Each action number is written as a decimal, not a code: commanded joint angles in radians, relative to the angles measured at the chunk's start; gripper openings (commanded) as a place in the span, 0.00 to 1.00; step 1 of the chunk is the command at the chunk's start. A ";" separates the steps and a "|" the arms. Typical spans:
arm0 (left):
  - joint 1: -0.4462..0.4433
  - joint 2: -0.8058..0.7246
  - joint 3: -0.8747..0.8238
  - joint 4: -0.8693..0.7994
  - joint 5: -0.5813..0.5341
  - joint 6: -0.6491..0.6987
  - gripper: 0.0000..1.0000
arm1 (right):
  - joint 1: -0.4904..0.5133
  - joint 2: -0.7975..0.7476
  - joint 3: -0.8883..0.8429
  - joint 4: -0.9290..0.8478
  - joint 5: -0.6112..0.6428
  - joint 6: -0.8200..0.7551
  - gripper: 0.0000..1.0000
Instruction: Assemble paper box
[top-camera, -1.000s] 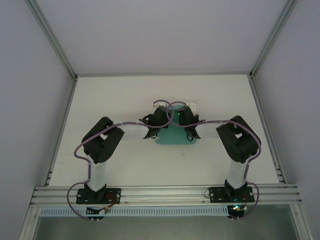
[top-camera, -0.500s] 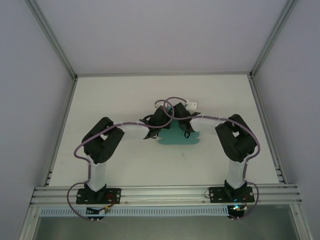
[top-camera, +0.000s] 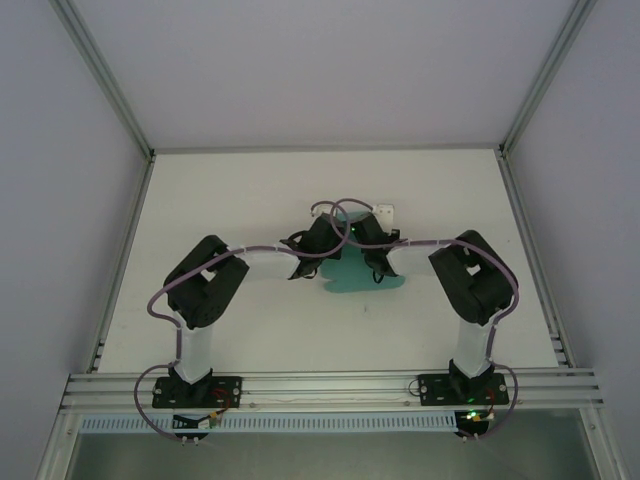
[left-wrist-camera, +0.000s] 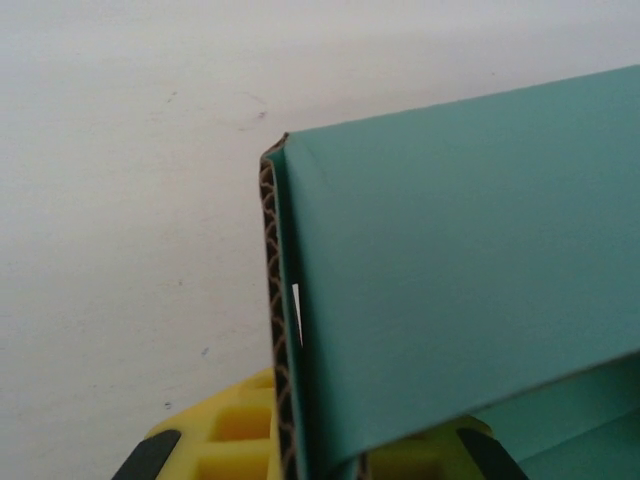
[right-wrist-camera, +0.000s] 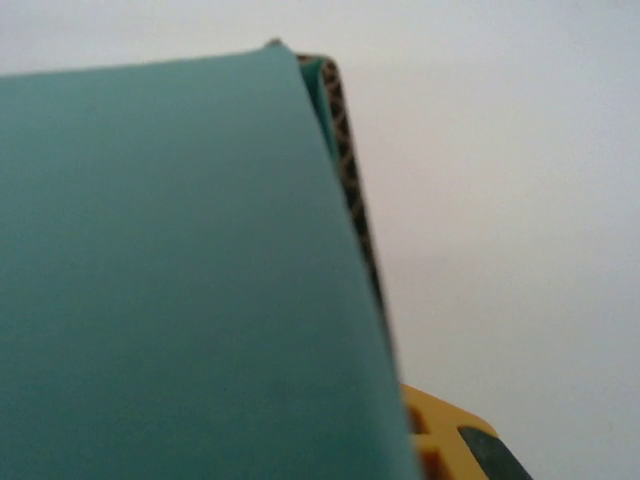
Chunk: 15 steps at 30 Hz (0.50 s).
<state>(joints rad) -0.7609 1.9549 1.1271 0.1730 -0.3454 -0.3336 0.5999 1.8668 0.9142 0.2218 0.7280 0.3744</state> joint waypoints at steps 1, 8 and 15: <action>0.000 -0.020 -0.048 -0.192 0.013 0.007 0.00 | -0.038 0.016 -0.033 0.150 0.048 -0.160 0.00; -0.001 -0.027 -0.048 -0.206 0.010 0.009 0.00 | -0.042 -0.010 -0.056 0.161 -0.032 -0.063 0.10; -0.001 -0.008 -0.017 -0.237 0.021 0.009 0.00 | -0.042 -0.086 -0.062 0.066 -0.139 -0.012 0.25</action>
<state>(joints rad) -0.7605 1.9400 1.1255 0.1249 -0.3759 -0.3485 0.5793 1.8359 0.8619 0.3038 0.6083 0.3393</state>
